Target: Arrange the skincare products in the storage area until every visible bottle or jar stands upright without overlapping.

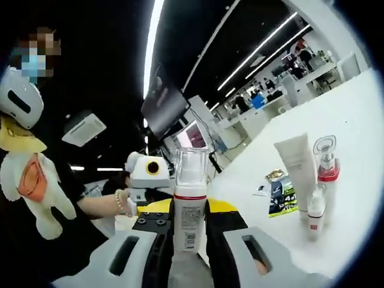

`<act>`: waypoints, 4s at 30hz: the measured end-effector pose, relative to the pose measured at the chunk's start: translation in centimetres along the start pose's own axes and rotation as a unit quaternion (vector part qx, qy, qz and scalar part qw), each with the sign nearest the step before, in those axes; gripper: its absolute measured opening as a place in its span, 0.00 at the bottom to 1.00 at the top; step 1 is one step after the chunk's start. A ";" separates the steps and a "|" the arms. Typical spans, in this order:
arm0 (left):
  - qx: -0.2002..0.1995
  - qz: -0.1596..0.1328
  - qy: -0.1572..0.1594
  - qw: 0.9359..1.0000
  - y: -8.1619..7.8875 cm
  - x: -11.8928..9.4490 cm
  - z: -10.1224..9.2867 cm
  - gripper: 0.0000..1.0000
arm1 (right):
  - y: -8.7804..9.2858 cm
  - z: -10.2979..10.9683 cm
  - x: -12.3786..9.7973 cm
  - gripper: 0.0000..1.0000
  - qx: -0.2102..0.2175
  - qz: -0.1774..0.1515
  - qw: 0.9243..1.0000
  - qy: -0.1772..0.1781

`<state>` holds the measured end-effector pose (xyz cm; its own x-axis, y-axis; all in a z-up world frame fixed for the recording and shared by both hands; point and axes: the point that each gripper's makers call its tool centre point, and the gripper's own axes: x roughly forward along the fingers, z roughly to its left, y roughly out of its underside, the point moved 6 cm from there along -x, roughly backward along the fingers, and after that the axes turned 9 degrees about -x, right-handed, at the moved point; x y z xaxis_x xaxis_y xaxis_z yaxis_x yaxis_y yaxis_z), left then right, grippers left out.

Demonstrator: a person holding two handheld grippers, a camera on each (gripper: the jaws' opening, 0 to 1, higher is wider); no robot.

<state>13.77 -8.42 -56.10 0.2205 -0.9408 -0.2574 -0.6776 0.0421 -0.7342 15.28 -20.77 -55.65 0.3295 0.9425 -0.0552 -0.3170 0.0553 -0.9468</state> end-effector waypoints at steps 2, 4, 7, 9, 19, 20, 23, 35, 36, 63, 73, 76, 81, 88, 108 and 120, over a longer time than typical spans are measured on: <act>0.030 0.030 -0.002 0.999 -0.5 -0.4 -0.1 0.35 | 0.4 -0.2 0.0 0.19 -0.047 0.028 0.998 -0.006; 0.048 0.041 0.000 0.998 -1.1 -0.5 -0.2 0.36 | 0.6 -0.1 0.0 0.18 -0.080 0.046 0.996 -0.013; 0.080 0.055 0.008 0.995 -2.4 -0.8 -0.7 0.36 | 1.1 0.2 0.3 0.18 -0.128 0.084 0.988 -0.027; 0.104 0.066 0.007 0.992 -3.0 -0.8 -0.8 0.37 | 1.3 0.3 0.6 0.18 -0.142 0.093 0.985 -0.037; 0.198 0.134 0.000 0.971 -3.4 0.7 -2.9 0.36 | 1.7 0.9 1.3 0.19 -0.196 0.114 0.972 -0.068; 0.209 0.147 0.003 0.967 -3.3 0.8 -2.9 0.36 | 1.7 0.9 1.3 0.19 -0.201 0.116 0.970 -0.071; 0.224 0.164 0.000 0.961 -3.5 0.5 -1.7 0.36 | 1.7 0.8 1.3 0.19 -0.209 0.123 0.967 -0.073; 0.281 0.195 -0.014 0.940 -3.7 1.7 -1.1 0.30 | 1.8 0.7 1.7 0.19 -0.222 0.134 0.962 -0.085; 0.282 0.196 -0.016 0.939 -3.7 1.7 -1.1 0.29 | 1.8 0.6 1.7 0.19 -0.222 0.134 0.962 -0.086; 0.297 0.243 -0.061 0.921 -3.0 3.3 0.5 0.25 | 3.7 -1.0 2.3 0.20 -0.228 0.169 0.957 -0.058; 0.298 0.253 -0.070 0.918 -2.6 4.7 1.8 0.25 | 4.6 -2.0 1.8 0.21 -0.214 0.180 0.960 -0.023; 0.295 0.256 -0.069 0.918 -2.4 5.1 2.3 0.25 | 5.0 -2.3 1.7 0.21 -0.205 0.186 0.961 -0.012; 0.290 0.259 -0.066 0.919 -2.1 5.7 2.7 0.25 | 5.5 -2.7 1.5 0.23 -0.197 0.191 0.962 0.004; 0.283 0.263 -0.063 0.920 -1.9 6.2 3.5 0.25 | 6.1 -3.5 1.2 0.28 -0.191 0.194 0.962 0.019; 0.291 0.278 -0.072 0.913 -1.8 8.4 5.7 0.25 | 7.3 -4.4 -0.7 0.55 -0.170 0.202 0.958 0.116; 0.296 0.273 -0.082 0.911 -2.1 9.6 7.5 0.25 | 7.6 -6.0 -2.6 0.78 -0.132 0.184 0.954 0.198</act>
<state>22.54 -15.02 -61.72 0.0989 -0.6642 -0.7409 -0.2302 0.7091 -0.6664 17.33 -24.78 -64.58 0.5653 0.6808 -0.4657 -0.2584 -0.3900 -0.8838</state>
